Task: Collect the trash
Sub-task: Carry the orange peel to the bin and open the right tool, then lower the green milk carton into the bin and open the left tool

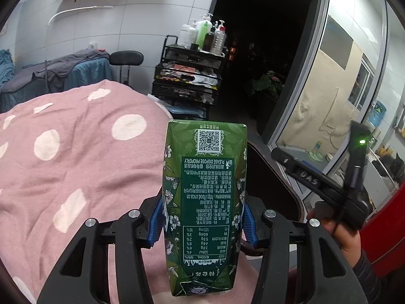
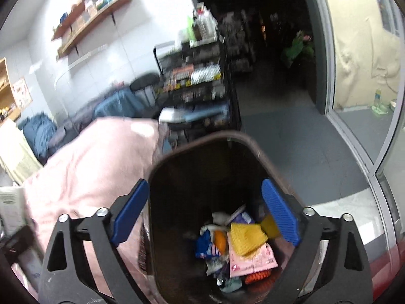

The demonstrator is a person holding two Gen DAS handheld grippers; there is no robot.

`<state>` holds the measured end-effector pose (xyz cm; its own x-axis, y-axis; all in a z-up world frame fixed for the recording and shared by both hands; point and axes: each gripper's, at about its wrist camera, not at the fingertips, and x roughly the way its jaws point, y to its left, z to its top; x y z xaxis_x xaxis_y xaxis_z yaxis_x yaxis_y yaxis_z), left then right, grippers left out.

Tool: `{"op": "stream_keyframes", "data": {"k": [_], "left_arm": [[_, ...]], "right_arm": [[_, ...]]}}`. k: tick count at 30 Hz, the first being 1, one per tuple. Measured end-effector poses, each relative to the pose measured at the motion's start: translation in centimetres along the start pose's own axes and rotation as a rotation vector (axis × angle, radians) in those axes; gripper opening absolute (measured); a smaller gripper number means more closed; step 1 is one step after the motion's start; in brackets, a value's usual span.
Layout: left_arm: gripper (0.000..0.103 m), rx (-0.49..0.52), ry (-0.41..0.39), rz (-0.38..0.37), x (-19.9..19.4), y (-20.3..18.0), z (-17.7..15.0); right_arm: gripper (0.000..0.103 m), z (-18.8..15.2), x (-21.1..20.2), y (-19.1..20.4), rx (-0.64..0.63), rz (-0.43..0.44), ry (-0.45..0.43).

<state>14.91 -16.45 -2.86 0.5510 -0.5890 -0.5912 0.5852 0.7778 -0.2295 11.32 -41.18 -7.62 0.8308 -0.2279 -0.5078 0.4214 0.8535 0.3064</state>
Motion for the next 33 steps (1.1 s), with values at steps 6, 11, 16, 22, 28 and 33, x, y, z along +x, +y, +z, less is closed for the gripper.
{"op": "stream_keyframes", "data": {"k": [6, 11, 16, 22, 28, 33], "left_arm": [[0.050, 0.019, 0.038, -0.022, 1.9, -1.6, 0.7], [0.050, 0.035, 0.090, -0.043, 3.9, -2.6, 1.3], [0.050, 0.035, 0.149, -0.057, 6.3, -3.3, 2.0], [0.050, 0.027, 0.216, -0.077, 8.8, -3.9, 2.2], [0.050, 0.047, 0.270, -0.072, 10.9, -5.2, 2.1], [0.050, 0.070, 0.306, -0.070, 12.1, -6.0, 2.2]], "right_arm": [[0.097, 1.2, -2.4, -0.1, 0.032, 0.009, -0.100], [0.097, 2.1, -4.2, -0.2, 0.046, 0.006, -0.158], [0.097, 2.9, -5.7, -0.5, 0.061, -0.006, -0.198], [0.097, 3.6, -6.6, -1.1, 0.081, -0.022, -0.228], [0.097, 4.0, -7.2, -1.8, 0.103, -0.030, -0.234], [0.097, 4.0, -7.2, -2.1, 0.116, -0.031, -0.234]]}}
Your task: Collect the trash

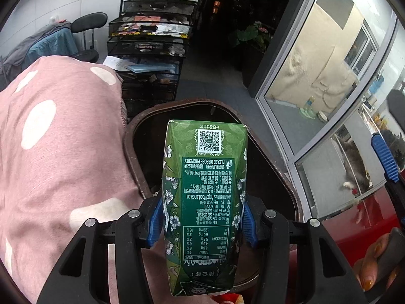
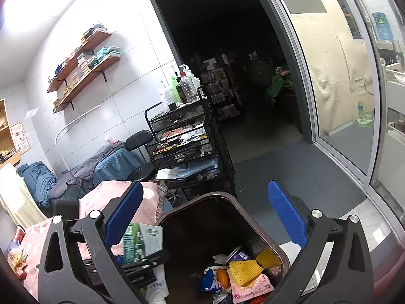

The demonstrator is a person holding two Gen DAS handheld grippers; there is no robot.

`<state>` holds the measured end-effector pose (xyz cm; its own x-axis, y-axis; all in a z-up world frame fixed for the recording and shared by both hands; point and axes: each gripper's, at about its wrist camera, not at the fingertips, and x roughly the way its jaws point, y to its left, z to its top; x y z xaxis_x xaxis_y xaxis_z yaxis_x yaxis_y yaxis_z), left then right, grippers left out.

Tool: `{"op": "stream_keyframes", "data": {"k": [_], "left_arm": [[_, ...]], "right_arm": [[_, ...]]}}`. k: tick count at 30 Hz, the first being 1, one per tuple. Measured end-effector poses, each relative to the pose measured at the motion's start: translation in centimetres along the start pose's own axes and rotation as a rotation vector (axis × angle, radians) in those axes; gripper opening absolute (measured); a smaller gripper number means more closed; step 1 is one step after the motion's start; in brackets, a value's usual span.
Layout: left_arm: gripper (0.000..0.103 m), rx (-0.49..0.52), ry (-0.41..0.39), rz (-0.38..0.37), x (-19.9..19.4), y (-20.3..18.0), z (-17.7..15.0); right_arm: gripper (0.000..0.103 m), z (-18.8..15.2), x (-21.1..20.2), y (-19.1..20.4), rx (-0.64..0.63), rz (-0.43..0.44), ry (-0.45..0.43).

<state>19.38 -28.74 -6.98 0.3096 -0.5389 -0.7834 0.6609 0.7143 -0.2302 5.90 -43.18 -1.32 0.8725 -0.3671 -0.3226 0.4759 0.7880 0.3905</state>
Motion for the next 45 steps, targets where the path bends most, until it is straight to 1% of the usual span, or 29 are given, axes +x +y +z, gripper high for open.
{"op": "stream_keyframes", "data": {"k": [3, 4, 5, 6, 10, 12, 17, 22, 27, 30, 32, 35, 39, 45], "left_arm": [[0.053, 0.022, 0.027, 0.013, 0.9, -0.4, 0.3], [0.060, 0.032, 0.037, 0.025, 1.1, -0.6, 0.3], [0.071, 0.036, 0.042, 0.035, 1.3, -0.8, 0.4], [0.075, 0.040, 0.042, 0.047, 1.4, -0.8, 0.4], [0.079, 0.062, 0.034, 0.069, 1.3, -1.1, 0.1], [0.080, 0.062, 0.016, 0.082, 0.9, -1.1, 0.1], [0.085, 0.052, -0.063, 0.095, -1.0, -0.8, 0.0], [0.087, -0.002, -0.147, 0.110, -3.6, 0.5, -0.5], [0.089, -0.036, -0.241, 0.156, -6.9, 1.8, -1.5], [0.093, -0.071, -0.309, 0.183, -9.3, 2.8, -2.5], [0.095, -0.092, -0.344, 0.190, -10.6, 3.4, -3.1], [0.097, -0.112, -0.391, 0.224, -12.3, 4.2, -4.1], [0.097, -0.136, -0.444, 0.253, -14.4, 4.9, -5.6], [0.098, -0.169, -0.531, 0.318, -17.5, 5.9, -8.1]], "right_arm": [[0.097, 0.0, 0.0, -0.1, -0.001, -0.001, 0.007], [0.097, 0.0, 0.1, -0.1, 0.000, 0.000, 0.012], [0.097, 0.0, 0.1, -0.1, 0.000, -0.001, 0.014], [0.097, 0.0, 0.1, -0.2, 0.000, -0.002, 0.016], [0.097, -0.2, 0.1, -0.1, -0.004, -0.002, 0.024], [0.097, -0.2, 0.1, 0.0, -0.004, -0.003, 0.023], [0.097, -0.2, 0.1, 0.1, -0.004, -0.001, 0.020], [0.097, -0.3, 0.1, 0.3, -0.007, 0.007, 0.018], [0.097, -0.3, 0.0, 0.7, -0.016, 0.021, 0.019], [0.097, -0.4, 0.0, 0.9, -0.026, 0.033, 0.019], [0.097, -0.6, 0.1, 1.2, -0.034, 0.047, 0.024], [0.097, -0.8, 0.1, 1.7, -0.057, 0.067, 0.031], [0.097, -1.3, 0.1, 2.9, -0.100, 0.107, 0.043], [0.097, -2.9, -0.5, 5.2, -0.188, 0.162, 0.038]]}}
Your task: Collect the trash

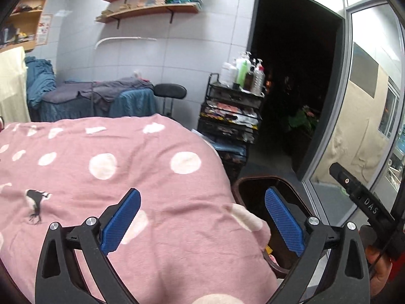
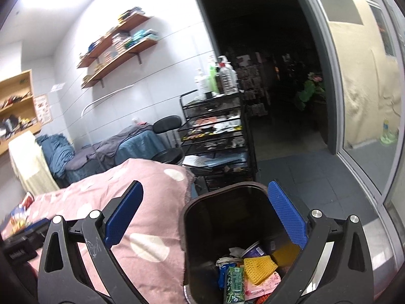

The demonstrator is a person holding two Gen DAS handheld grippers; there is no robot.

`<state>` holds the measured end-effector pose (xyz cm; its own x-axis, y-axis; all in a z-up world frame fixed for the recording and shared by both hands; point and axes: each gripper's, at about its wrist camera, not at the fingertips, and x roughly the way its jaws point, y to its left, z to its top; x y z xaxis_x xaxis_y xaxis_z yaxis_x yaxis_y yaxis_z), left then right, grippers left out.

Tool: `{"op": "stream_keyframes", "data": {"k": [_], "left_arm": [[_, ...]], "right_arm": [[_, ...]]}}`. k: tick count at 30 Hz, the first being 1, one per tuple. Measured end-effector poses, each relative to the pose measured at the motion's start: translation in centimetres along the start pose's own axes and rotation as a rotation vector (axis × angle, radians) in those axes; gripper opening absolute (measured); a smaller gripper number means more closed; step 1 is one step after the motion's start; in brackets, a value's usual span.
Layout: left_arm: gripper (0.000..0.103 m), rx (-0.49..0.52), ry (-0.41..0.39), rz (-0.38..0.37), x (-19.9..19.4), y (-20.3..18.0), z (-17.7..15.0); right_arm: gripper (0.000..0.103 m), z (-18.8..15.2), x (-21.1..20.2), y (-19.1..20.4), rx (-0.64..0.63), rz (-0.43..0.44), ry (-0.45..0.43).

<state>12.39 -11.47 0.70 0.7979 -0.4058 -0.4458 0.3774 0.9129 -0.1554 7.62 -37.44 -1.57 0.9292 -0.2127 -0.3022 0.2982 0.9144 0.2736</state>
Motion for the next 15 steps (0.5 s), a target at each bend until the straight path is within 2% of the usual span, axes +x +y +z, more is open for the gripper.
{"op": "stream_keyframes", "data": {"k": [11, 15], "left_arm": [[0.098, -0.062, -0.121, 0.135, -5.0, 3.7, -1.4], [0.098, -0.086, -0.136, 0.167, -6.3, 4.8, -1.8]], "right_arm": [[0.097, -2.2, -1.2, 5.2, -0.086, 0.080, 0.006], [0.097, -3.1, -2.3, 6.9, -0.113, 0.112, -0.003]]}}
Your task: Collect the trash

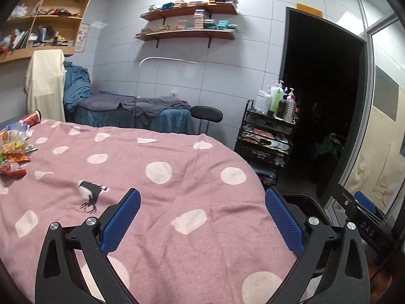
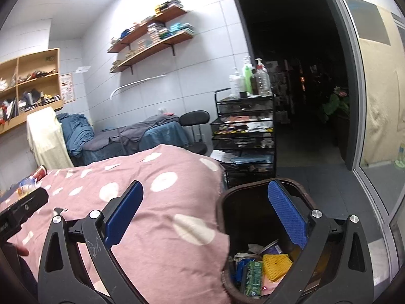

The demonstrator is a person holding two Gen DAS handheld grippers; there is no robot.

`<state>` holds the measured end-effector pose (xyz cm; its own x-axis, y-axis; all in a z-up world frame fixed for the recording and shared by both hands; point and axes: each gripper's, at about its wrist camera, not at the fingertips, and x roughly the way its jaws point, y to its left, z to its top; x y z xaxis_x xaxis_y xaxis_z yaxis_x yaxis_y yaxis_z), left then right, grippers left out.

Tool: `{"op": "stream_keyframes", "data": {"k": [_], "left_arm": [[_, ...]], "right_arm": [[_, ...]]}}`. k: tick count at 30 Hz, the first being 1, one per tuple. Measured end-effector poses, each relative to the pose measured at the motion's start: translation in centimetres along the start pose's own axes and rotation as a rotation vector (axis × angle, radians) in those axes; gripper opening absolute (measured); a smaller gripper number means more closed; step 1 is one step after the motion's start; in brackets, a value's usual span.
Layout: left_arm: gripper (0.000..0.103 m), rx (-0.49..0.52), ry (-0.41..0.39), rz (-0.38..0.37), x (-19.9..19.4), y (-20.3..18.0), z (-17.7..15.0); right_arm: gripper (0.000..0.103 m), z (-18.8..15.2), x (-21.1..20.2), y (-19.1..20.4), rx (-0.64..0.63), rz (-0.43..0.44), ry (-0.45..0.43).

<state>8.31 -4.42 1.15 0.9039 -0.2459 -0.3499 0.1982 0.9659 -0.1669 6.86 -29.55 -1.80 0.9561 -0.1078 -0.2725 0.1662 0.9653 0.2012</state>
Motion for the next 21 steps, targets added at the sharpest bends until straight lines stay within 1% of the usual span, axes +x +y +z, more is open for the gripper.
{"op": "stream_keyframes", "data": {"k": [5, 11, 21], "left_arm": [[0.098, -0.030, -0.037, 0.031, -1.3, 1.4, -0.2], [0.098, -0.043, -0.062, 0.049, -2.5, 2.4, -0.3], [0.098, -0.035, -0.092, 0.074, -3.8, 3.0, -0.4]], "right_arm": [[0.097, -0.9, -1.7, 2.3, -0.038, 0.041, -0.013], [0.097, -1.4, -3.3, 3.8, -0.031, 0.083, -0.032], [0.097, -1.4, -4.3, 5.2, -0.068, 0.116, -0.033]]}}
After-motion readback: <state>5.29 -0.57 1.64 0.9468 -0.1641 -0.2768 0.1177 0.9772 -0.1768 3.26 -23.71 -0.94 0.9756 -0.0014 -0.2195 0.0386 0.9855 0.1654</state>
